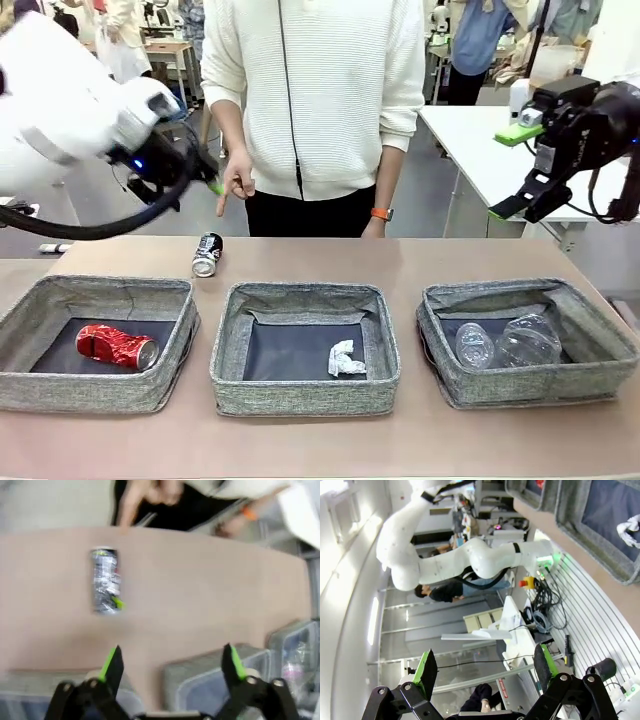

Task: Sort the waste into the appropriate baskets.
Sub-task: Pick up the waste item pointed out by the person.

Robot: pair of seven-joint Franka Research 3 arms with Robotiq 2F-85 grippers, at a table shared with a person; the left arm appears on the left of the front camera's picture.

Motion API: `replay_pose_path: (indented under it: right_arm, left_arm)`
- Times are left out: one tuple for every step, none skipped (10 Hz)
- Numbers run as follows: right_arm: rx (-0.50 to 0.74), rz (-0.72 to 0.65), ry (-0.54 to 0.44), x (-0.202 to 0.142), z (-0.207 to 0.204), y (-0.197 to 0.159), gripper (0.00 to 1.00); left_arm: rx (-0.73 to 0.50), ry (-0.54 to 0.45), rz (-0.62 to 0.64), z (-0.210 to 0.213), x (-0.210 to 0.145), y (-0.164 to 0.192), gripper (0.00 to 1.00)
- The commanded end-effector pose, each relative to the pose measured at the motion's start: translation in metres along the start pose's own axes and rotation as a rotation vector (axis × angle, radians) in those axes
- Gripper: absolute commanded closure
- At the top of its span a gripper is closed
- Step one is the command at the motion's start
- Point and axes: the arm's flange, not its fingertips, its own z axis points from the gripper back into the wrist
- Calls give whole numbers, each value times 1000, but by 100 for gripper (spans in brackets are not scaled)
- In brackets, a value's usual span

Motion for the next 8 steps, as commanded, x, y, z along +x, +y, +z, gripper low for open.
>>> replay_pose_path:
  right_arm:
    - [14, 12, -24, 1, -2, 1, 0]
    - [14, 12, -24, 1, -2, 1, 0]
    - [14, 12, -24, 1, -2, 1, 0]
    - [14, 12, -24, 1, -2, 1, 0]
    - [14, 12, -24, 1, -2, 1, 0]
    - [14, 12, -24, 1, -2, 1, 0]
    - [14, 12, -24, 1, -2, 1, 0]
    - [14, 12, -24, 1, -2, 1, 0]
  left_arm:
    - [421, 150, 47, -32, 21, 9, 0]
    - [399, 173, 72, -37, 23, 13, 0]
    - [327, 184, 200, -32, 28, 16, 0]
    - [249, 66, 15, -41, -12, 46, 0]
    - [249, 66, 15, -41, -12, 46, 0]
    - [249, 66, 15, -41, -12, 46, 0]
    - [322, 98, 70, -37, -6, 51, 0]
    - [292, 166, 47, -52, 3, 55, 0]
